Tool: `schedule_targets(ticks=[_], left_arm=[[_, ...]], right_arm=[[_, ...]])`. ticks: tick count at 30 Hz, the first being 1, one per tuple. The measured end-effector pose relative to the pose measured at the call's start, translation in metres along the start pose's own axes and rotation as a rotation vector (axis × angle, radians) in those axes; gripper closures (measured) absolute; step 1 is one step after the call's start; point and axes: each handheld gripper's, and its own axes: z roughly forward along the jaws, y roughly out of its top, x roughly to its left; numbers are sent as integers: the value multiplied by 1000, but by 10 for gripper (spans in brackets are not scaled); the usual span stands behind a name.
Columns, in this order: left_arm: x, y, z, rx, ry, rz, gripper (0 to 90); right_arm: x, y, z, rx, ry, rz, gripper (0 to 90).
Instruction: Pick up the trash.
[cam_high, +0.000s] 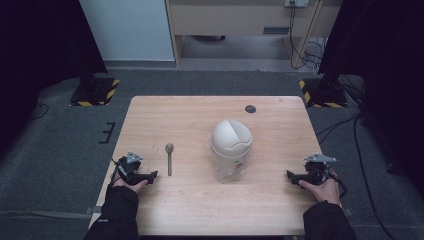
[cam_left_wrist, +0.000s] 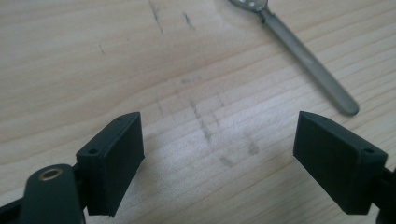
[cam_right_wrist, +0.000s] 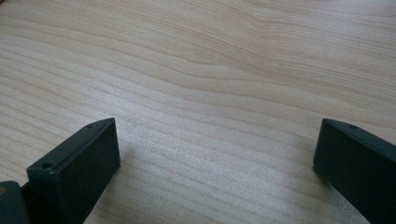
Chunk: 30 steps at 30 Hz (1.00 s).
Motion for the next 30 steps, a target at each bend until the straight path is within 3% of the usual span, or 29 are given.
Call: schedule_targets(ticks=[3, 8, 9, 10, 13, 21, 26, 30], left_arm=[[-4, 8, -11, -67, -7, 8, 168], [-8, 14, -19, -130, 2, 30, 158], [-11, 18, -24, -168, 5, 39, 159], [-11, 18, -24, -168, 5, 39, 159], [-15, 24, -32, -233, 2, 38, 159], [-17, 30, -35, -282, 8, 7, 160], [-19, 35, -33, -292, -26, -14, 216], [-21, 40, -29, -293, -27, -19, 234]], right_arm=[[1, -1, -1, 0, -7, 6, 8], [2, -2, -2, 0, -13, 9, 8], [2, -2, -2, 0, -14, 10, 8], [2, -2, -2, 0, -14, 10, 8], [2, -2, -2, 0, -14, 9, 8], [2, -2, -2, 0, -14, 9, 8], [2, -2, -2, 1, -14, 9, 8], [2, -2, -2, 0, -14, 9, 8]])
